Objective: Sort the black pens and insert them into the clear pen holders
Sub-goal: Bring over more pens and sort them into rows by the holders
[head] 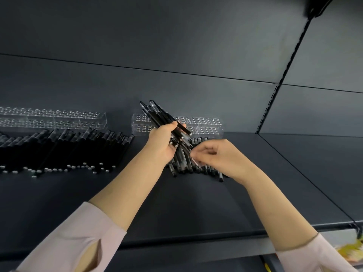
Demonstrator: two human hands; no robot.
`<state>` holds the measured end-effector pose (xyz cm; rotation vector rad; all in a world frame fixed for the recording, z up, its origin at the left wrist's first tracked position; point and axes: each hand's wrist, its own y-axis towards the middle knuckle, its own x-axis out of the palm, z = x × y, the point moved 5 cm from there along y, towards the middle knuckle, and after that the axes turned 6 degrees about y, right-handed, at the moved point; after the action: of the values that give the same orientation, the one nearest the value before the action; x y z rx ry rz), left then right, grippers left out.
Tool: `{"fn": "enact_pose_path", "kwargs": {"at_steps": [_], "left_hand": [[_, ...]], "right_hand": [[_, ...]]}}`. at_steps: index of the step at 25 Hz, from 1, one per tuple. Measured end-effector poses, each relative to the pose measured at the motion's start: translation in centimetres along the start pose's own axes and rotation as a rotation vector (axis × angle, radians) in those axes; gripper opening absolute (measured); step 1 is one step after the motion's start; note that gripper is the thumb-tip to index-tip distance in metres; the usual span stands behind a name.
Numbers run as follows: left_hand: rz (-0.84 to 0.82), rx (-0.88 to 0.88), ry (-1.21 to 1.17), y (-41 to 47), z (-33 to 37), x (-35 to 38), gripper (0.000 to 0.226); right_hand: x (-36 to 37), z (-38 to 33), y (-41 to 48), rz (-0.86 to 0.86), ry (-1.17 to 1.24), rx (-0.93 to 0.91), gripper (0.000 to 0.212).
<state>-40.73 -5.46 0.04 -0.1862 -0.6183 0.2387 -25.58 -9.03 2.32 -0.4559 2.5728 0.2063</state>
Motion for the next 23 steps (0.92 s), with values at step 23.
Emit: {"fn": "enact_pose_path", "kwargs": {"at_steps": [23], "left_hand": [[-0.07,-0.017,0.196,-0.6,0.7,-1.1,0.014]], "right_hand": [[-3.3,5.4,0.7,0.272,0.072,0.235,0.019]]}}
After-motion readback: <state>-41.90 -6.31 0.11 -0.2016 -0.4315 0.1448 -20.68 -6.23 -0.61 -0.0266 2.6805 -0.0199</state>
